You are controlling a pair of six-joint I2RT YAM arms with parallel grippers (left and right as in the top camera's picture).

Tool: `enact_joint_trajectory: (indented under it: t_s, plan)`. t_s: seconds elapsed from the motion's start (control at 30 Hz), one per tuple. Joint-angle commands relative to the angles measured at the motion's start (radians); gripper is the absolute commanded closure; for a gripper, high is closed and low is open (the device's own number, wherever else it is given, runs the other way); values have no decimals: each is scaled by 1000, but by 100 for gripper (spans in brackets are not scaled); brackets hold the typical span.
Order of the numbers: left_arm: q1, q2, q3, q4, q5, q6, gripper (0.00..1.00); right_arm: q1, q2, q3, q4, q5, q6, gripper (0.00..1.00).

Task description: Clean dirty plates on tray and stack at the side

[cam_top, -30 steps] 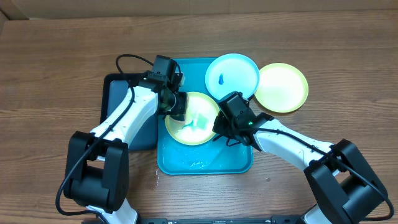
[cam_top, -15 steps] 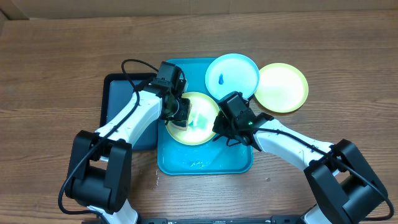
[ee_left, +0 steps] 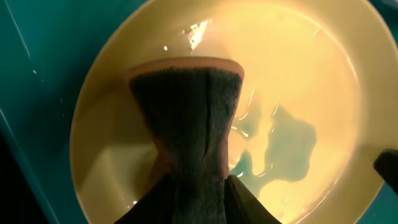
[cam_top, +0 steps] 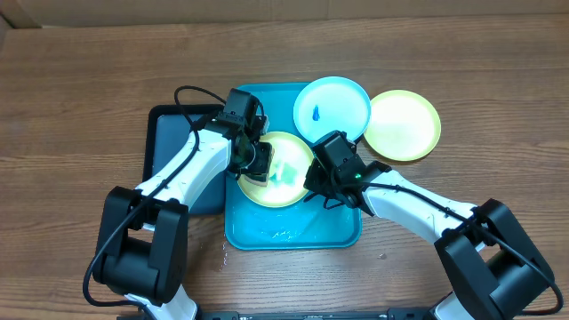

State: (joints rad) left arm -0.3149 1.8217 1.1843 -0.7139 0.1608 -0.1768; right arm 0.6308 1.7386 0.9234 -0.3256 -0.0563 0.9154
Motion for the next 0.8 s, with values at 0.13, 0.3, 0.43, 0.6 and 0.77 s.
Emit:
enact_joint_trajectory:
  t_s: [0.13,0.3,0.43,0.6,0.77]
  plan:
    - [-7,4,8,-9,-8,24,78,5,8,-8,7,-8,-6,96]
    - [-7,6,-19,31,-15,24,79,5,8,-8,7,-8,-6,96]
    - [-7,6,-35,36,-14,24,76,5,8,-8,7,-8,-6,96]
    - [-7,6,-37,35,-14,24,80,5,8,-8,8,-8,-6,96]
    - [-7,6,-38,34,-15,24,80,5,8,-8,8,-8,-6,96]
